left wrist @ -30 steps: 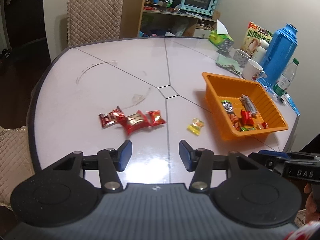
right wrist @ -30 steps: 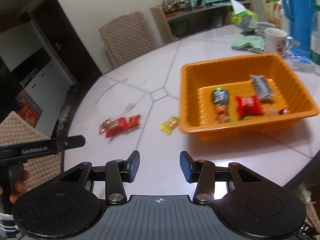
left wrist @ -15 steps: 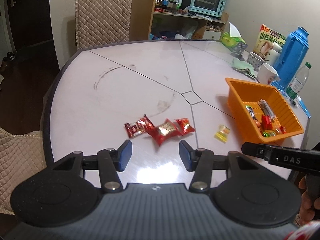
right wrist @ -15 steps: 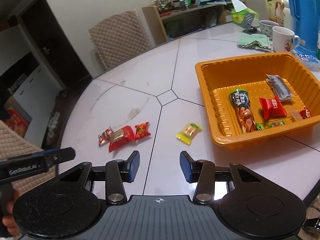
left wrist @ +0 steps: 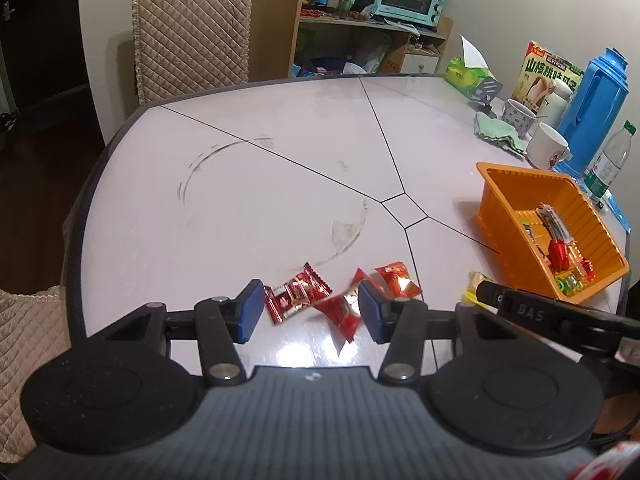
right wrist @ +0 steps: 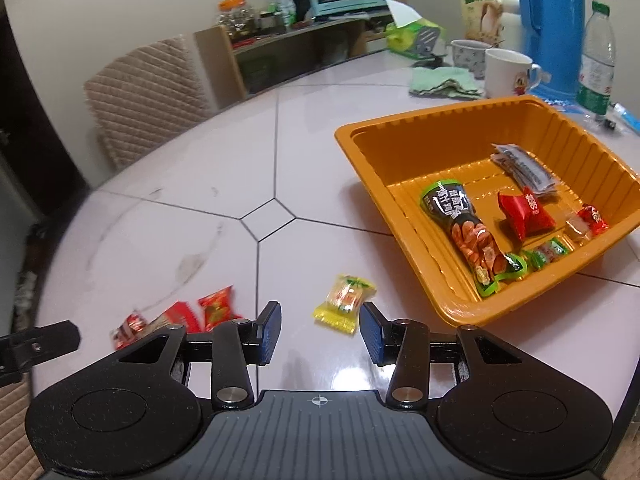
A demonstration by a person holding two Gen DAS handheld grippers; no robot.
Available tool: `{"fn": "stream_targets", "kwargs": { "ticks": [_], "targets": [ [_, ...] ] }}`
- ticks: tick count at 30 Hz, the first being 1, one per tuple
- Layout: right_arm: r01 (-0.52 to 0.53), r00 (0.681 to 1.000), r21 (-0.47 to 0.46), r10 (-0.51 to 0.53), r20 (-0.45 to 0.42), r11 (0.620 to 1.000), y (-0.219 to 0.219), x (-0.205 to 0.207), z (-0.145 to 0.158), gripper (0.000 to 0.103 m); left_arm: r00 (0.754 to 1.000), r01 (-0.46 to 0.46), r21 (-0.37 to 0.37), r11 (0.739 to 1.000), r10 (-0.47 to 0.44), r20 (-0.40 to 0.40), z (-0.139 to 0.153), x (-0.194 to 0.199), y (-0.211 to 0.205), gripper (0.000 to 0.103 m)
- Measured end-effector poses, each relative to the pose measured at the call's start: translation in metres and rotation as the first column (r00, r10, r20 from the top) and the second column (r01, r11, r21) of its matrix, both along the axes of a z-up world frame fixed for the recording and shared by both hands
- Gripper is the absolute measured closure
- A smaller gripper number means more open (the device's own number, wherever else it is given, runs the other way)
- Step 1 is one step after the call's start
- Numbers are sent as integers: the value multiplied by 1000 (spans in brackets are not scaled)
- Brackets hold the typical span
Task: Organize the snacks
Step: 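Lower the right tool onto the yellow candy and close on it, then grasp the red wrapped candy with the left tool while right holds yellow candy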
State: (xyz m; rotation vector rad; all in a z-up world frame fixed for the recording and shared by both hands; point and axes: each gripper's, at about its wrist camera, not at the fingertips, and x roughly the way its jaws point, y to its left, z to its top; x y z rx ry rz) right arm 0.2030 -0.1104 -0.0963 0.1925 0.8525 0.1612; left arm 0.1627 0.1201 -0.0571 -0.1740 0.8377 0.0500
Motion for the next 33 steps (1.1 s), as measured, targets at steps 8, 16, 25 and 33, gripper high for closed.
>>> {"fn": "stream_targets", "kwargs": {
  "ticks": [8, 16, 25, 33],
  "targets": [
    [69, 998, -111, -68, 8, 991, 20, 15, -18, 58, 1000, 23, 0, 1000, -23, -20, -13, 21, 7, 55],
    [88, 996, -177, -91, -7, 980, 35, 28, -35, 58, 999, 36, 1, 999, -36, -35, -20, 33, 9, 56],
    [21, 1000, -147, -19, 16, 989, 30, 26, -38, 74, 995, 91, -19, 996, -91, -36, -23, 42, -4, 56],
    [-70, 995, -42, 73, 67, 997, 22, 21, -18, 81, 987, 156, -42, 987, -158, -34, -24, 55, -26, 62]
  ]
}}
